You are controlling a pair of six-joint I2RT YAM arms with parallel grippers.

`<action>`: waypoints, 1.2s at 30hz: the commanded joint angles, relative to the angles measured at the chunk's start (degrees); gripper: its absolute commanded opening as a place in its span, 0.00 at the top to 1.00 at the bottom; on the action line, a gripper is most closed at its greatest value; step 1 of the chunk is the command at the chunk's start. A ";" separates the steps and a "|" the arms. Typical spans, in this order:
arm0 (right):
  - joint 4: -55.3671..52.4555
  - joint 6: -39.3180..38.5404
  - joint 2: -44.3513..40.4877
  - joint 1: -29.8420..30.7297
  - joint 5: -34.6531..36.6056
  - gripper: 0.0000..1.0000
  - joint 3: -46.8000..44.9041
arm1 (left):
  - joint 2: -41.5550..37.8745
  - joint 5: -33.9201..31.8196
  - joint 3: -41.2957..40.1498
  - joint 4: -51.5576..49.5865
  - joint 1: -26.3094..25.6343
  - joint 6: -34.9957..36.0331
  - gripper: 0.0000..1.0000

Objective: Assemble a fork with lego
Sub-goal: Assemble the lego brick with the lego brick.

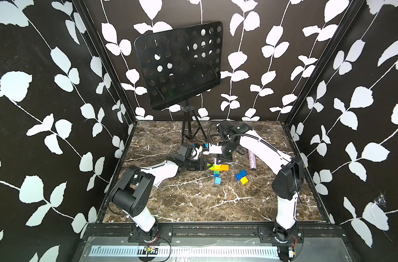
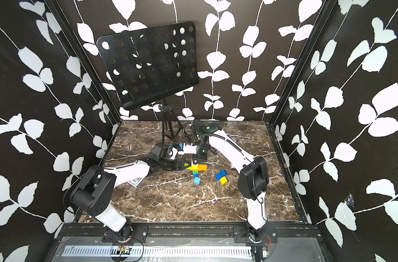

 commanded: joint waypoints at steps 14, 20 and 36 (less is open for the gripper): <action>-2.63 1.66 1.20 -0.43 4.93 0.72 1.55 | 0.86 0.11 0.35 -0.16 -0.33 0.37 0.29; -1.95 1.36 0.43 -0.43 3.91 0.72 0.98 | 1.23 0.18 0.41 0.24 -0.35 0.28 0.29; -3.60 -2.44 -0.38 -0.86 1.89 0.72 2.24 | 1.40 0.12 1.56 -0.16 -0.30 0.28 0.29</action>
